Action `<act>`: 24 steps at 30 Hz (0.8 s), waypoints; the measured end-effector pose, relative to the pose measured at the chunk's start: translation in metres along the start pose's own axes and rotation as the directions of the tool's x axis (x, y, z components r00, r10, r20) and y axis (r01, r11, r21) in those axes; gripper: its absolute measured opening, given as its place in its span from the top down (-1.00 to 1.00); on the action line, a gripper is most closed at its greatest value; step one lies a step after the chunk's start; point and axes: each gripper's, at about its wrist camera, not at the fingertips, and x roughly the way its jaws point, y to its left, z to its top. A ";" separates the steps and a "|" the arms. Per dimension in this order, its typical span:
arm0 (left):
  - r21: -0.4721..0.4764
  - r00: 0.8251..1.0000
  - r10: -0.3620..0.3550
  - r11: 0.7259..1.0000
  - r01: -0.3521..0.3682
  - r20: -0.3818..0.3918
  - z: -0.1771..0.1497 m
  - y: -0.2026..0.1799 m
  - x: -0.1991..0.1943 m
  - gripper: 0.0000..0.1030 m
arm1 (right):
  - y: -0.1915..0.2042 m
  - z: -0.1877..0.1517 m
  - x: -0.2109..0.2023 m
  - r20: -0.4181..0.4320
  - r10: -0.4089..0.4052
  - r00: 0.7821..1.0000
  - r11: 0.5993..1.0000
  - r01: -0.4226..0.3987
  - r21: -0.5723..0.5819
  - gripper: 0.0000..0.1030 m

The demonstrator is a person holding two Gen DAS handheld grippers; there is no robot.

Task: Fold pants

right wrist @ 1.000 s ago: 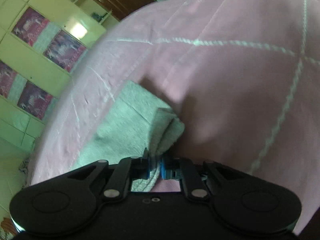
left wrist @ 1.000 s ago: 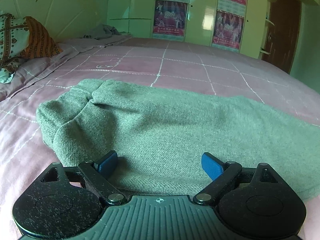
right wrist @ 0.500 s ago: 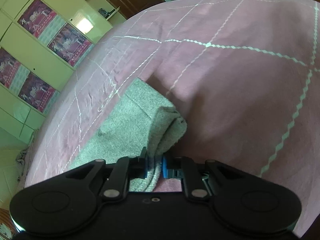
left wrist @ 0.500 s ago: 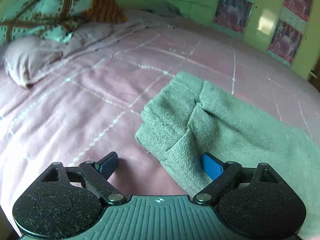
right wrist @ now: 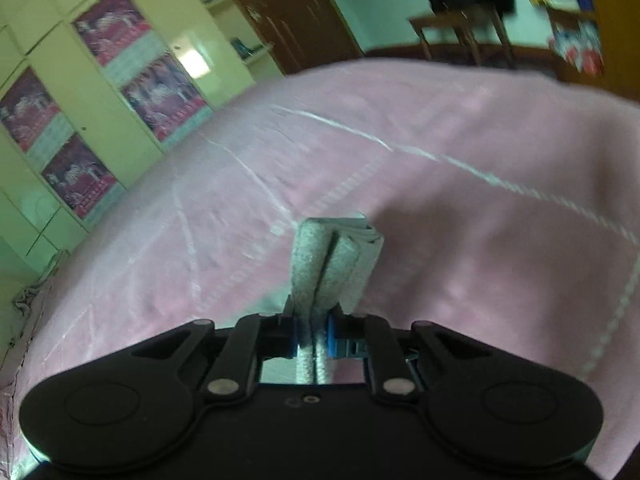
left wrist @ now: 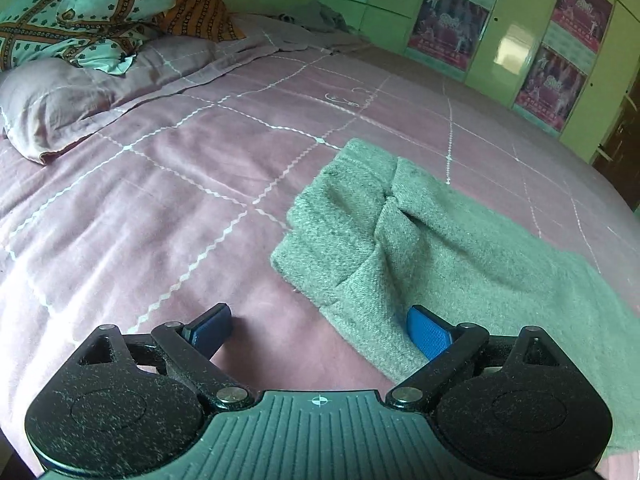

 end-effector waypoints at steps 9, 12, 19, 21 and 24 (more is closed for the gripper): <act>0.040 1.000 0.005 0.999 -0.005 -0.011 -0.001 -0.003 0.003 -0.83 | 0.092 -0.001 -0.001 0.017 0.107 0.994 0.979 -0.103 -0.173 0.77; 0.056 1.000 0.007 0.998 -0.006 -0.015 -0.002 -0.005 0.000 -0.83 | 0.127 -0.010 0.003 -0.006 0.172 0.985 0.959 -0.169 -0.228 0.77; 0.082 1.000 -0.001 0.997 0.003 -0.028 -0.002 -0.004 -0.005 -0.83 | 0.210 -0.046 0.019 -0.116 0.315 0.942 0.886 -0.336 -0.319 0.77; 0.080 0.999 -0.007 0.997 0.009 -0.031 -0.002 -0.002 -0.006 -0.83 | 0.232 -0.063 0.023 -0.169 0.338 0.926 0.860 -0.377 -0.343 0.77; 0.082 0.999 -0.009 0.997 0.012 -0.037 -0.002 -0.001 -0.004 -0.83 | 0.255 -0.086 0.030 -0.248 0.370 0.895 0.826 -0.439 -0.354 0.77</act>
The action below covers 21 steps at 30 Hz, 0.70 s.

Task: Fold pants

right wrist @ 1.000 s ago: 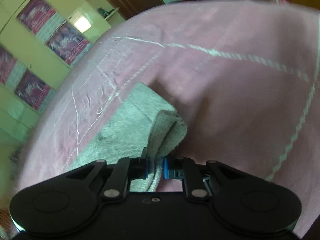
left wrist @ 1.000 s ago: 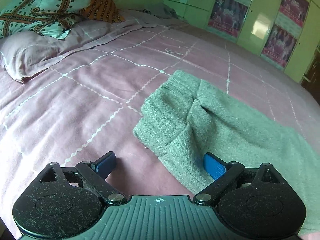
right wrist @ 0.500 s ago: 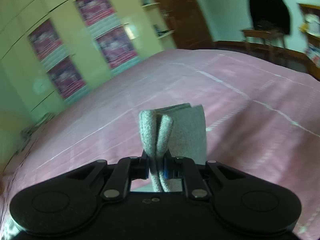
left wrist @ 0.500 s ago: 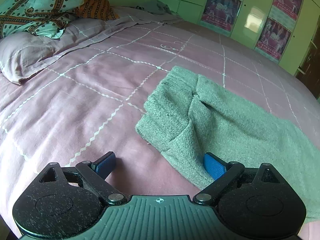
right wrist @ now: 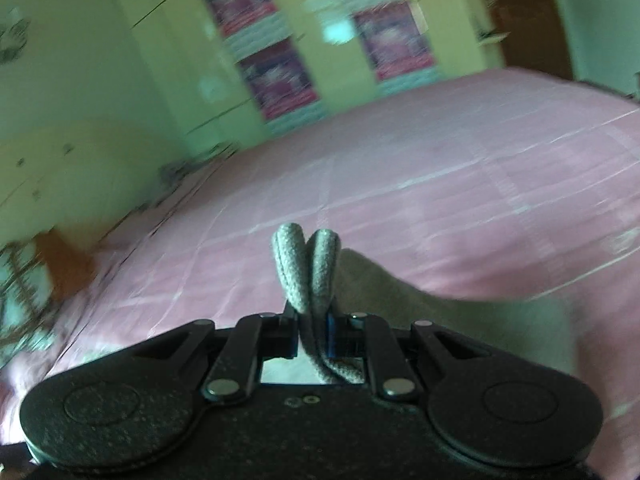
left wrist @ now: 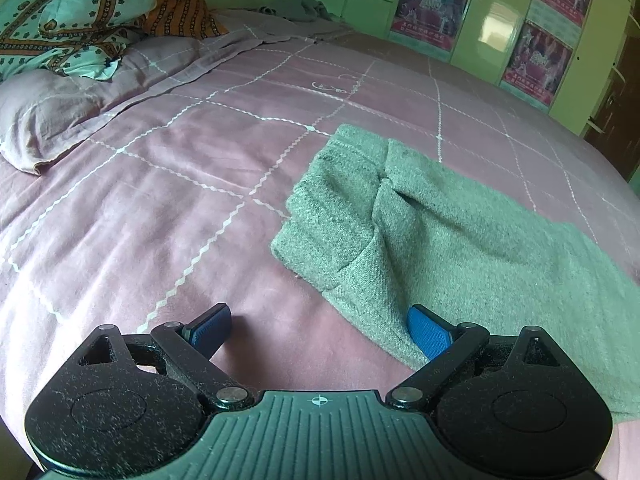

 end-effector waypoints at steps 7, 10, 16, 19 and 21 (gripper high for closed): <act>-0.006 1.000 -0.012 1.000 0.012 -0.008 -0.001 0.002 0.003 -0.86 | 0.059 -0.042 0.036 -0.187 0.109 0.976 0.978 -0.138 -0.154 0.77; -0.006 1.000 -0.012 1.000 0.012 -0.008 -0.001 0.002 0.003 -0.86 | 0.072 -0.063 0.044 -0.241 0.085 0.967 0.959 -0.145 -0.245 0.77; 0.004 1.000 -0.002 1.000 0.002 -0.005 -0.001 0.000 0.001 -0.86 | 0.084 -0.098 0.037 -0.263 0.037 0.964 0.895 -0.149 -0.420 0.76; 0.003 1.000 0.006 1.000 -0.006 0.019 -0.003 -0.003 -0.008 -0.86 | 0.094 -0.113 0.034 -0.251 0.028 0.968 0.856 -0.153 -0.495 0.67; -0.002 0.999 0.010 1.000 -0.009 0.043 -0.005 -0.006 -0.017 -0.86 | 0.106 -0.127 0.036 -0.248 0.025 0.969 0.821 -0.161 -0.548 0.49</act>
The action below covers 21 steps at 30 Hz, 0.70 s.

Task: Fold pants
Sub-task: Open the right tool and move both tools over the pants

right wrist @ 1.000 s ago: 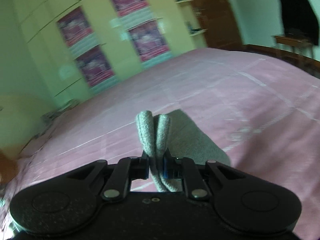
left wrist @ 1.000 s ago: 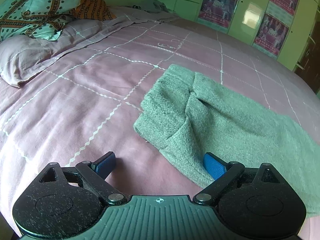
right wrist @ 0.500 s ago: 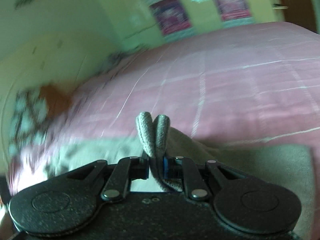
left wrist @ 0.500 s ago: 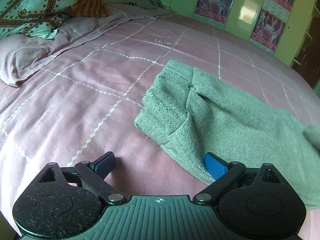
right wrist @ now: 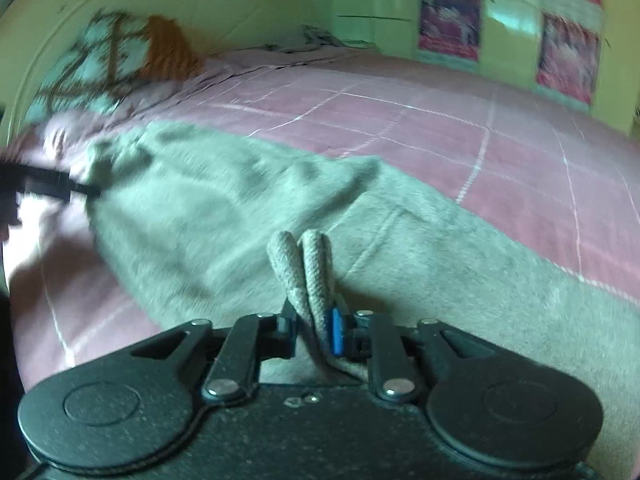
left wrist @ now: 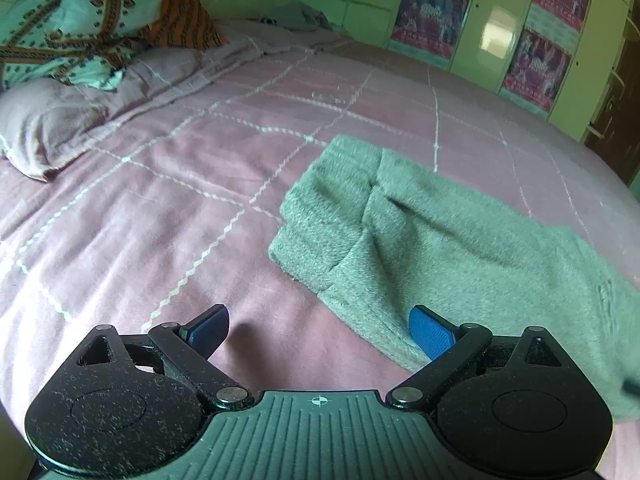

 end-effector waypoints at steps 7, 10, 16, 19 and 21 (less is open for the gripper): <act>0.053 0.999 -0.006 0.999 0.004 0.035 -0.004 -0.022 -0.028 -0.86 | 0.014 -0.006 -0.035 0.130 0.078 0.989 0.997 -0.073 -0.037 0.54; 0.073 0.995 -0.055 0.996 0.049 0.078 -0.004 -0.045 -0.045 -0.86 | -0.001 -0.016 -0.063 0.194 -0.015 0.981 1.000 0.018 -0.018 0.55; 0.158 0.960 -0.276 0.951 0.265 0.056 -0.004 -0.125 -0.053 -0.47 | -0.064 -0.050 -0.106 0.213 -0.201 0.956 0.971 0.165 0.173 0.49; 0.103 0.910 -0.406 0.905 0.413 -0.082 -0.011 -0.166 -0.033 -0.42 | -0.101 -0.072 -0.124 0.190 -0.300 0.935 0.921 0.232 0.314 0.43; 0.019 0.868 -0.461 0.881 0.473 -0.185 -0.018 -0.183 -0.015 -0.36 | -0.118 -0.085 -0.134 0.174 -0.335 0.926 0.887 0.247 0.391 0.40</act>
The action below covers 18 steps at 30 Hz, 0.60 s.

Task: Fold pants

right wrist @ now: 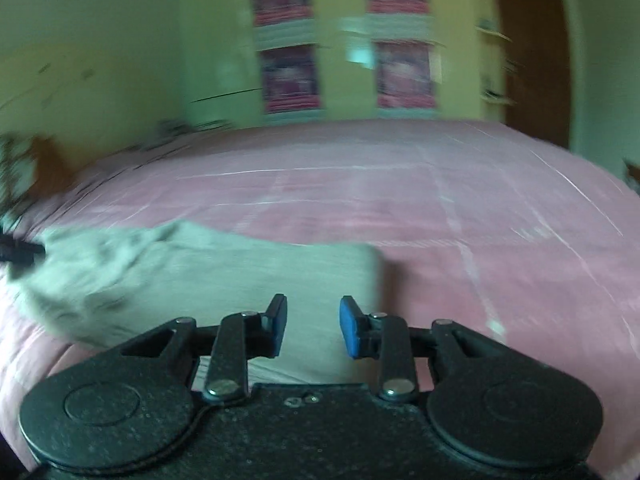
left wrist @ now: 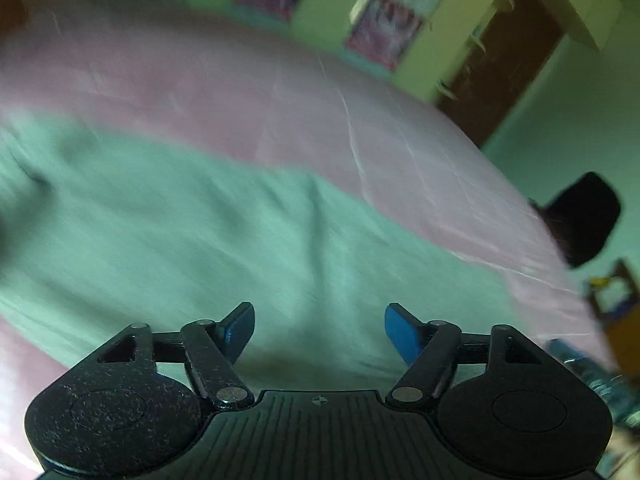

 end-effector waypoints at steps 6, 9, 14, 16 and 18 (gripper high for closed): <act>-0.154 0.993 -0.071 0.986 0.057 -0.090 -0.005 0.003 0.024 -0.26 | -0.027 -0.016 -0.008 -0.010 0.009 1.000 0.995 -0.008 0.099 0.33; -0.206 0.987 -0.115 0.974 0.090 -0.113 -0.007 0.008 0.031 0.05 | -0.034 -0.017 -0.004 -0.022 0.045 0.999 0.989 -0.041 0.146 0.33; -0.242 0.984 -0.126 0.966 0.093 -0.127 -0.015 0.009 0.051 0.43 | -0.036 -0.024 0.003 -0.044 0.045 0.998 0.987 -0.037 0.159 0.33; -0.277 0.985 -0.136 0.956 0.102 -0.109 -0.019 0.014 0.052 0.63 | -0.037 -0.025 0.005 -0.051 0.049 0.997 0.986 -0.040 0.161 0.33; -0.262 0.986 -0.158 0.955 0.137 -0.059 -0.024 0.013 0.039 0.73 | -0.037 -0.027 0.007 -0.059 0.052 0.997 0.986 -0.042 0.160 0.33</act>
